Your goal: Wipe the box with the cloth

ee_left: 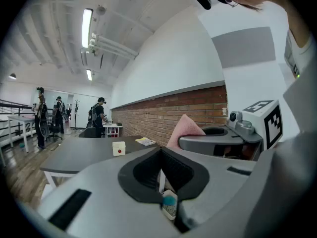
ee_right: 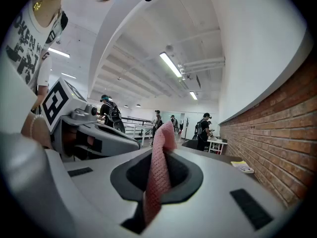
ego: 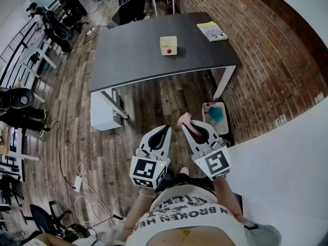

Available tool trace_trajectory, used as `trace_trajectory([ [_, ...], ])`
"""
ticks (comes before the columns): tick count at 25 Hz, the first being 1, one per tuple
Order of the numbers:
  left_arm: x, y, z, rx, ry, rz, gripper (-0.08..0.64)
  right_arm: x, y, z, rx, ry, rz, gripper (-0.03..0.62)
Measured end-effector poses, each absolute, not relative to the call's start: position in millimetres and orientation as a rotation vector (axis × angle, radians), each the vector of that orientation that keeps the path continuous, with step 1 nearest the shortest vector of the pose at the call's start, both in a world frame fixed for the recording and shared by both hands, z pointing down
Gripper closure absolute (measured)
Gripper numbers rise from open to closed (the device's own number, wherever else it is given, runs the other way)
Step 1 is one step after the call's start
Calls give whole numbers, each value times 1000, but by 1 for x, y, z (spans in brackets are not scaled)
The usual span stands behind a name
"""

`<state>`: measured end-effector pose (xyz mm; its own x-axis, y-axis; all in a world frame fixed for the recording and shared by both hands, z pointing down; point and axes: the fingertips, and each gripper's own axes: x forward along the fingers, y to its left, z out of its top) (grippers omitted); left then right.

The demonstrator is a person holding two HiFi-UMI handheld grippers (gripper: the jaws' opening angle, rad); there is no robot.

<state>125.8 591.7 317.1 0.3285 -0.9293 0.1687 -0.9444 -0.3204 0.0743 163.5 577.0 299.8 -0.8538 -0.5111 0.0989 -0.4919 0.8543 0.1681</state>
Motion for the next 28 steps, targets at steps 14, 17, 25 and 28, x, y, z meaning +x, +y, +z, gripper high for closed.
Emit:
trace_trajectory([
  [14, 115, 564, 334, 2385, -1700, 131, 554, 158, 545, 314, 769, -2908, -142, 575],
  [17, 107, 544, 342, 2377, -1682, 119, 554, 151, 524, 317, 783, -2904, -140, 575],
  [25, 59, 447, 352, 2424, -1628, 124, 554, 106, 432, 329, 843, -2875, -136, 575],
  [28, 33, 411, 351, 2441, -1604, 132, 554, 79, 395, 332, 851, -2859, -127, 575],
])
